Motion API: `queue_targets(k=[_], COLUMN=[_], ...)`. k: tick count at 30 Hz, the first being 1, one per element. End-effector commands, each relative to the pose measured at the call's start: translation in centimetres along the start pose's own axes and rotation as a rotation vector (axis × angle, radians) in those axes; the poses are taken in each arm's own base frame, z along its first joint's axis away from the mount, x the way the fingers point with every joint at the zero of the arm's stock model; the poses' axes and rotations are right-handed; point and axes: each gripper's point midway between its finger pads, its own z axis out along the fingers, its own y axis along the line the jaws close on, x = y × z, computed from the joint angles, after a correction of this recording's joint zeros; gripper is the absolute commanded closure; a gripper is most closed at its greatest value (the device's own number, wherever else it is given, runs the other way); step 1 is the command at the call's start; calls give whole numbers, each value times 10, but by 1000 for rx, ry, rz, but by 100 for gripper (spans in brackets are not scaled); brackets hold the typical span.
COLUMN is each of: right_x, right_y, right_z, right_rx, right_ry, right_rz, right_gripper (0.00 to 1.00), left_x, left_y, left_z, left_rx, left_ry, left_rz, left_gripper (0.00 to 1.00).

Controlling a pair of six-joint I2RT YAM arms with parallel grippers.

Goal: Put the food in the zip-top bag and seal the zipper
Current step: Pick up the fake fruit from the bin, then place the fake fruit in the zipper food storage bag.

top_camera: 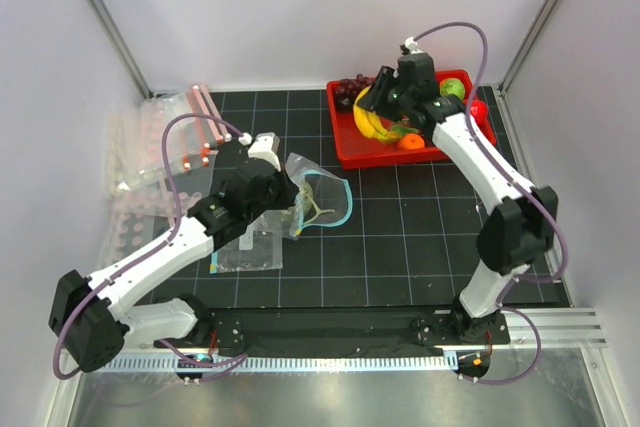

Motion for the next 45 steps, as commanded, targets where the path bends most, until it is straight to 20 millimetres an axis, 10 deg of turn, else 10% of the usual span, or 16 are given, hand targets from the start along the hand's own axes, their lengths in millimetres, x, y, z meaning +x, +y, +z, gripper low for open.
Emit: queue_targets(k=[1,11,19,33,45], right_x=[27,129,187,241,230], right_y=[29,75,65,106,127], right_z=[-34,-160,-202,-220,-160], right_rx=[-210,-508,-729,-1024,-909], right_ry=[75,181,251,464,462], right_rz=[-26,-318,-373,-319,-122], right_gripper=[99,99,99,99,99], left_x=[-9,-12,-19,-28,-34], left_y=[-11,-10,-6,-5,-4], left_z=[0,-1,-9,-23,-36], left_rx=[15,-1,-20,-16,-8], left_ry=[10,18,-14,-46,-69], left_rz=[-6,-1,1,-3,-10], left_gripper=[100,100,100,100,100])
